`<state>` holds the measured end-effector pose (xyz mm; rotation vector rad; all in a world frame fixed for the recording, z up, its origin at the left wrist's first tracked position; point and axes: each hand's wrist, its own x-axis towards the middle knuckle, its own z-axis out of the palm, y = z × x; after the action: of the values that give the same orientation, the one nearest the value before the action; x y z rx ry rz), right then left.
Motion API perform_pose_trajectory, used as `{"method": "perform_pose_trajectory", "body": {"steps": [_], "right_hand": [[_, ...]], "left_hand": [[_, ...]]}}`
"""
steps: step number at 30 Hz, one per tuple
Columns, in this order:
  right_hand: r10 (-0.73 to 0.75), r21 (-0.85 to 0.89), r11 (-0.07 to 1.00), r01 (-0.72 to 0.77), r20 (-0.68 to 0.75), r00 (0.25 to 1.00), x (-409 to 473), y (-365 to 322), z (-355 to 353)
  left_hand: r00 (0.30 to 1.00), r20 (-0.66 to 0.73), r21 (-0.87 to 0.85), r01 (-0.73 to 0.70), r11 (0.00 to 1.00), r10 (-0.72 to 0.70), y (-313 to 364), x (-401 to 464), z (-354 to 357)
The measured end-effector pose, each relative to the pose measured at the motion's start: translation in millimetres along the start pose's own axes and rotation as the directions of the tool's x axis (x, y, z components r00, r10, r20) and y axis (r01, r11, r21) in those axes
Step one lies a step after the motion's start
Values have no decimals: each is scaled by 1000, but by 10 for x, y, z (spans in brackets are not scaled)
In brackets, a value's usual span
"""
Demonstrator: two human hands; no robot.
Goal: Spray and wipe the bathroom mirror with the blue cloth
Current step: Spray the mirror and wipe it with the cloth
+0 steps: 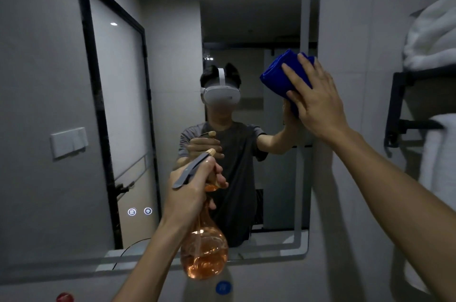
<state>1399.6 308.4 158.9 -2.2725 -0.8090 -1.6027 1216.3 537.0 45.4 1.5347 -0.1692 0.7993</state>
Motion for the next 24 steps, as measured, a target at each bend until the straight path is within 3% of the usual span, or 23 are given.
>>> {"method": "perform_pose_trajectory", "body": {"steps": [6,13,20,24], "right_hand": [[-30,6,1000,30,-38,999,-5,41,25],[-22,-13,1000,21,-117,993,-3,6,81],[167,37,986,-164,-335,927,-1,-468,332],[-28,6,1000,30,-259,965,-390,-826,595]], "left_hand": [[998,63,24,18,1000,-19,-61,5,99],[999,34,14,18,1000,-19,-80,39,161],[1000,1,-36,10,999,-10,-1,82,58],[999,-40,-44,14,999,-16,-29,65,-14]]}}
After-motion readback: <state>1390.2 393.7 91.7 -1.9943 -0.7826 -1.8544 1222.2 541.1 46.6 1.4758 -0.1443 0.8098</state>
